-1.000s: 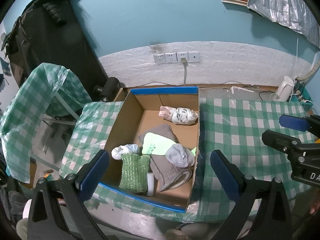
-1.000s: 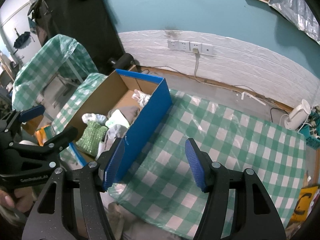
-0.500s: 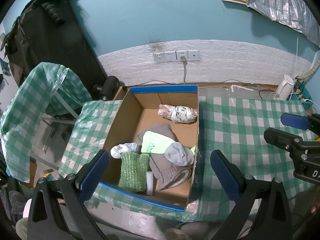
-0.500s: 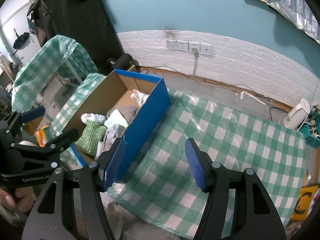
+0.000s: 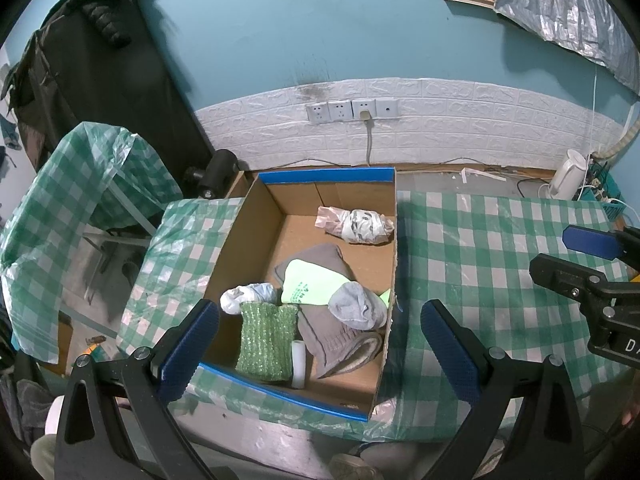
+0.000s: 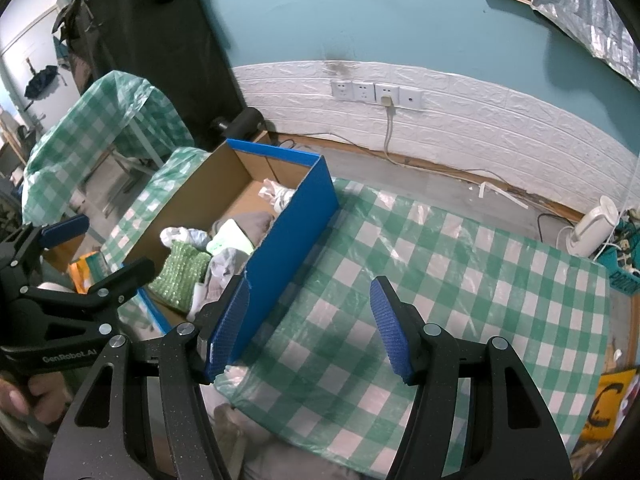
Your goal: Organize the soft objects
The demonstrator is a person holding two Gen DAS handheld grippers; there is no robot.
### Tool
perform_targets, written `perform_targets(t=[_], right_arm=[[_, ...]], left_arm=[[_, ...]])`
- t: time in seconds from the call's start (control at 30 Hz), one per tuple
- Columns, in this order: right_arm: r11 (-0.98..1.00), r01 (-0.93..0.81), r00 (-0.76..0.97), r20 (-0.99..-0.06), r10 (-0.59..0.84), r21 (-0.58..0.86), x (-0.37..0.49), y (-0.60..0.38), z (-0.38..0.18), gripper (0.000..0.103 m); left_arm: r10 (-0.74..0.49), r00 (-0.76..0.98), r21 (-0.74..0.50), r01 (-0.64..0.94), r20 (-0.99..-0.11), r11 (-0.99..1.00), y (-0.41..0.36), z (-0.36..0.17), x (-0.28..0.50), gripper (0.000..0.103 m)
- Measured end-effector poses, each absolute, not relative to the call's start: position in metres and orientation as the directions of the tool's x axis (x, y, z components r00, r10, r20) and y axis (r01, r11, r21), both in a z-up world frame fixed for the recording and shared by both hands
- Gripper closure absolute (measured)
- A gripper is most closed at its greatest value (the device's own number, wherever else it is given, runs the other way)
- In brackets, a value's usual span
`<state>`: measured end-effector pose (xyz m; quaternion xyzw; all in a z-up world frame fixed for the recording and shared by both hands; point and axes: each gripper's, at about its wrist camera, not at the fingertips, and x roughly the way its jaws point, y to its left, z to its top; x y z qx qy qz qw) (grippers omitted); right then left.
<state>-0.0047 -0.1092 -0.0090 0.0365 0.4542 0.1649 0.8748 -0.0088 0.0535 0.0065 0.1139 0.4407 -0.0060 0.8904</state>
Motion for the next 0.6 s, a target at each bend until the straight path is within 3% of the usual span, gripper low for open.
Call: perform_targets(t=[0.6], right_arm=[[0.943, -0.256, 0.533, -0.782, 0.323, 0.214, -0.0039, -0.1085, -0.0087, 0.040]], left_arm=[[0.092, 0.609, 0.198, 0.109, -0.788, 0.974, 0.0541, 0.0066, -0.0072, 0.001]])
